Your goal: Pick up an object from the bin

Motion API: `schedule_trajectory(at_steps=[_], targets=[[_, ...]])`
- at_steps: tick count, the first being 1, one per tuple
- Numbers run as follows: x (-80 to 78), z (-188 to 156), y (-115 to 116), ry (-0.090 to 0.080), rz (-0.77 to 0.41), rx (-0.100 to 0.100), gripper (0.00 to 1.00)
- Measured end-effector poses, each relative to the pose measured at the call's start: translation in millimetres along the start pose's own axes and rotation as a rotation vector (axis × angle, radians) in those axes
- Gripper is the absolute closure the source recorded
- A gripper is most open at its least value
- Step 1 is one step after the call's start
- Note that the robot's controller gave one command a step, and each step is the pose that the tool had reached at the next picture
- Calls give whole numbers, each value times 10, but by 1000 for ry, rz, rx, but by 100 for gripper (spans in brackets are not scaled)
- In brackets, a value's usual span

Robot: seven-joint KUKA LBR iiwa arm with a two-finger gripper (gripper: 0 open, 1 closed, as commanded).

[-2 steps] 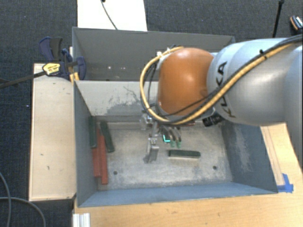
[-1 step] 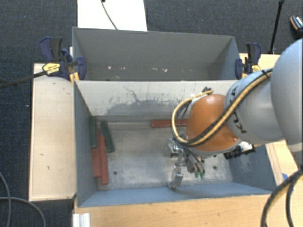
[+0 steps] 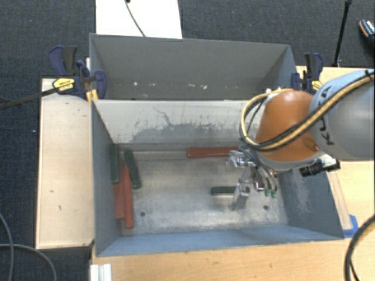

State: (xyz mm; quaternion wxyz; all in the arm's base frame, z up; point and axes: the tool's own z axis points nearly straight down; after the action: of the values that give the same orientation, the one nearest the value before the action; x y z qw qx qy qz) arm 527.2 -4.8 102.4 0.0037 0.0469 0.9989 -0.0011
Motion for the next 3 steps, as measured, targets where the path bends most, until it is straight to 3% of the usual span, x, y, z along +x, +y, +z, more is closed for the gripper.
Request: schedule_trajectory(at_steps=[1,2,3], targets=[[18,17,-22,5,159,-2,0],[71,328,47,9,330,-1,0],[68,325,48,8,333,-1,0]])
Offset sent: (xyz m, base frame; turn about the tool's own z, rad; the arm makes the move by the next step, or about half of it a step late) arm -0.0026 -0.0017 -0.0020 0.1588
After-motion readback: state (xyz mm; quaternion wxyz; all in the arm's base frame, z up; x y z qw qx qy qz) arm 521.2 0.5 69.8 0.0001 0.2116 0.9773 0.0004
